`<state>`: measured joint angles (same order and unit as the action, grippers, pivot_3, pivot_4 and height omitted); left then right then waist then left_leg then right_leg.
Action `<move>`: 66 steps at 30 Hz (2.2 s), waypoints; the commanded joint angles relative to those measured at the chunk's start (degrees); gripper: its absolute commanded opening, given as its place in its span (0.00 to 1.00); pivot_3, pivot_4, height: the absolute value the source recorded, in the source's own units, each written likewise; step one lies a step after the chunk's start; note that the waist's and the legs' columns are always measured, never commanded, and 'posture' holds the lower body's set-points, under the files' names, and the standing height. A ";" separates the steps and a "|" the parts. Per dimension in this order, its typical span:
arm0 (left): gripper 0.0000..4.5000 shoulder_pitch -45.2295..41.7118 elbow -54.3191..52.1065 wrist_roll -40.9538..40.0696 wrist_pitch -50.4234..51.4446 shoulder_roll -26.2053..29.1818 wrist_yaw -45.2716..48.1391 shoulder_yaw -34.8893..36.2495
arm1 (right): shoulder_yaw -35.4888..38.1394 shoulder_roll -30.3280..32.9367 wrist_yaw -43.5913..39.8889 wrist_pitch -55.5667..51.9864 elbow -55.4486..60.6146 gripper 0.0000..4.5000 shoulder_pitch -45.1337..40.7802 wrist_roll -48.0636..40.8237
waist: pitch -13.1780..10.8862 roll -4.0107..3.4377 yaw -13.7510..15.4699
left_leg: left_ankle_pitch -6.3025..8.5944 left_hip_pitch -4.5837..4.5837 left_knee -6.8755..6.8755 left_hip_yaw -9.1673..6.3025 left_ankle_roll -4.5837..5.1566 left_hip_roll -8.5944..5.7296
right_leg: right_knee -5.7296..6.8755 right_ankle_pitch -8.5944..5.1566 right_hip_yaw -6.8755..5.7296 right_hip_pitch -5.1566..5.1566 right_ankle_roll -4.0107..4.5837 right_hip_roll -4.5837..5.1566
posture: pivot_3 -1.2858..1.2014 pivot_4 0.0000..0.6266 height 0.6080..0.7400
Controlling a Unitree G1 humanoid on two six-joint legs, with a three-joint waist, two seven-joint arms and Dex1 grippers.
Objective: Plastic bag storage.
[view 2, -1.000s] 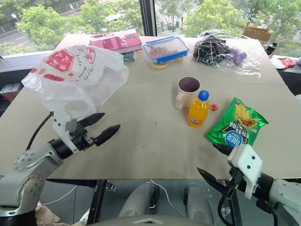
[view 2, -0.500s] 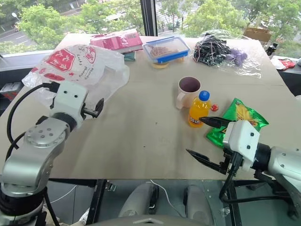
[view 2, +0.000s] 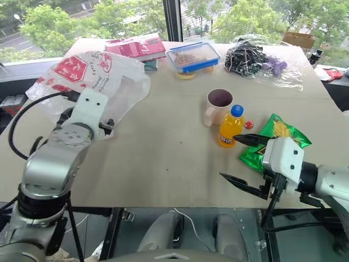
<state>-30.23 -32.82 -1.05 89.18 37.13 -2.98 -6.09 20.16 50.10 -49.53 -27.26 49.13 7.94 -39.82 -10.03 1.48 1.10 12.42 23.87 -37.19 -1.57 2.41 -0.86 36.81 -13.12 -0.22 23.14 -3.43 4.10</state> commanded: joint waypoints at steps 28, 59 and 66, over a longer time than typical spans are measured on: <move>0.02 -3.01 0.32 -3.98 -6.60 -5.94 16.07 8.60 | -6.41 -0.29 5.87 -2.15 1.89 1.00 -6.49 -0.55 | -0.02 0.04 0.34 | 0.01 0.11 0.00 -0.04 -0.02 -0.07 | 0.02 0.02 -0.08 0.08 0.04 0.46 | 0.52 0.24 1.00; 0.02 6.88 -1.12 -35.89 -2.93 -4.39 37.92 56.23 | -17.68 -5.78 14.68 -7.74 -1.22 1.00 -17.11 2.83 | -0.04 0.06 -0.15 | -0.01 -0.02 -0.14 -0.03 -0.07 -0.02 | 0.12 -0.07 0.02 -0.01 0.21 0.09 | 0.52 0.24 1.00; 0.02 3.77 -0.63 -40.67 -1.77 -4.87 36.37 60.93 | -19.66 -5.23 15.26 -9.89 -3.90 1.00 -21.38 5.52 | -0.03 0.06 -0.31 | 0.00 -0.03 -0.14 -0.10 -0.07 -0.02 | 0.12 -0.11 -0.07 -0.03 0.31 0.11 | 0.52 0.24 1.00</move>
<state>-25.84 -32.23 -40.12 88.03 31.68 33.55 52.50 0.51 44.51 -35.39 -36.30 44.60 -11.88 -35.36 -10.06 1.54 0.79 12.42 23.84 -37.32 -1.67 2.34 -0.88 36.94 -13.23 -0.28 23.11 -3.12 4.20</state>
